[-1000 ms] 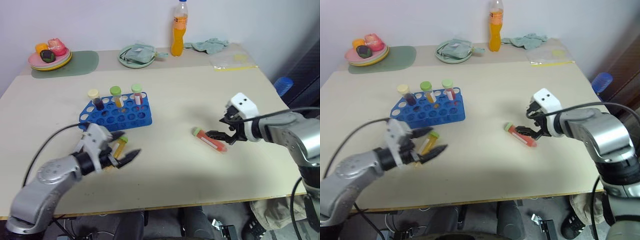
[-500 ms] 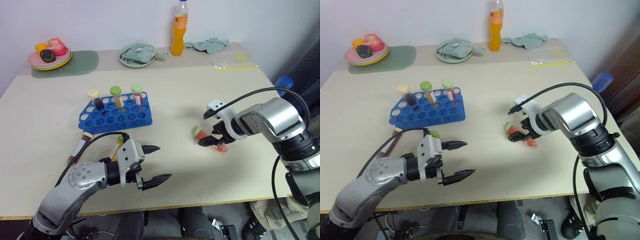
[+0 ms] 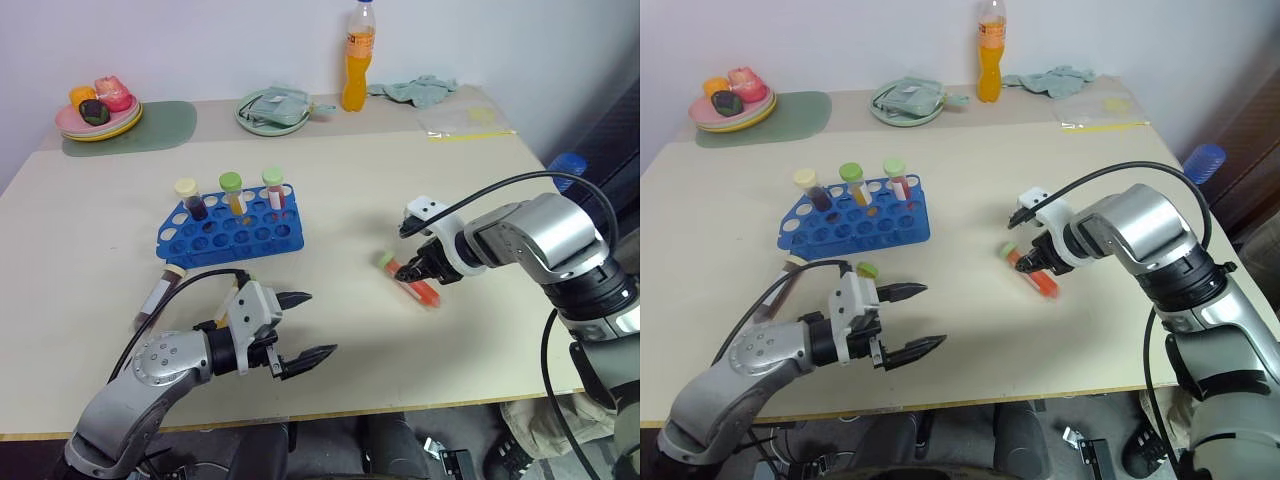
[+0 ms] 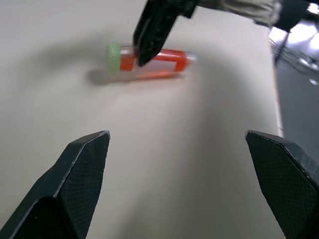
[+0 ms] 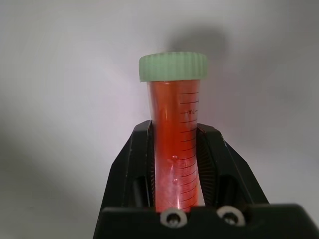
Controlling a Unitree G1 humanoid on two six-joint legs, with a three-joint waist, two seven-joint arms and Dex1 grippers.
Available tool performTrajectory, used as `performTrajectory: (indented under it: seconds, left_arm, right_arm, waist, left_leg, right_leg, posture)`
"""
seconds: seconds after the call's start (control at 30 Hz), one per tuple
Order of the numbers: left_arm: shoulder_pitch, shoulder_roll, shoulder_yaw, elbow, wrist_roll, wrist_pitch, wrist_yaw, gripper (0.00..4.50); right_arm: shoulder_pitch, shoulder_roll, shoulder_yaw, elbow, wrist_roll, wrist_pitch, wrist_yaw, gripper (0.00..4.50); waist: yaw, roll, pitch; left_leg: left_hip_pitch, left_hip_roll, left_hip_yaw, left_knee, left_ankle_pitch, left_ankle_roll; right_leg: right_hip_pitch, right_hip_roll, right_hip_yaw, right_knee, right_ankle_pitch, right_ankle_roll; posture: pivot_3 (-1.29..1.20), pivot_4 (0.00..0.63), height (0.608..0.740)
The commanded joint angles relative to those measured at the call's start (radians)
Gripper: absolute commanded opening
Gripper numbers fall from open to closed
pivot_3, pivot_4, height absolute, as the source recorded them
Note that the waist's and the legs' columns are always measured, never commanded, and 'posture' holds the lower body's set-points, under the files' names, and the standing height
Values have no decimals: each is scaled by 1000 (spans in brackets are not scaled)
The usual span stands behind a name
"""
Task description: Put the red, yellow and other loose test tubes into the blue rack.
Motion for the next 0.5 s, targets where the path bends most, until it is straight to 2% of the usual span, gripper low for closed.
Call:
performTrajectory:
  seconds: [0.03, 0.17, 0.27, 0.5]
  left_arm:
    - [45, -16, 124, 39, -4, -35, 48, 4500]
    - [81, -48, 268, 96, -14, -66, 102, 4500]
    - [73, -57, 318, 109, -26, -72, 108, 4500]
    - [85, -25, 407, 157, -15, -84, 93, 4500]
  right_arm:
    - [99, 87, -174, -138, -20, -356, -23, 749]
    - [197, 376, -287, -162, -13, -664, -146, 749]
    - [217, 542, -231, -78, -111, -886, -212, 749]
    - [178, 758, -142, 216, -272, -1254, -262, 749]
  waist:
    - [-1, 0, 0]
    - [-7, 0, 0]
    - [-3, 0, 0]
    - [-8, 0, 0]
  left_leg:
    - [0, 0, 0, 0, 0, 0]
    - [1, 1, 0, 0, 0, 0]
    - [1, 1, 0, 1, 1, -1]
    - [1, 0, -1, 0, 2, -3]
  right_leg:
    - [0, 0, 0, 0, 0, 0]
    - [-1, 1, 1, 3, 0, 0]
    - [-2, 1, 2, 5, 0, 0]
    - [-4, 1, 2, 6, 0, 0]
  posture:
    - [0, 150, 740]
    - [0, 150, 740]
    - [0, 150, 740]
    - [0, 150, 740]
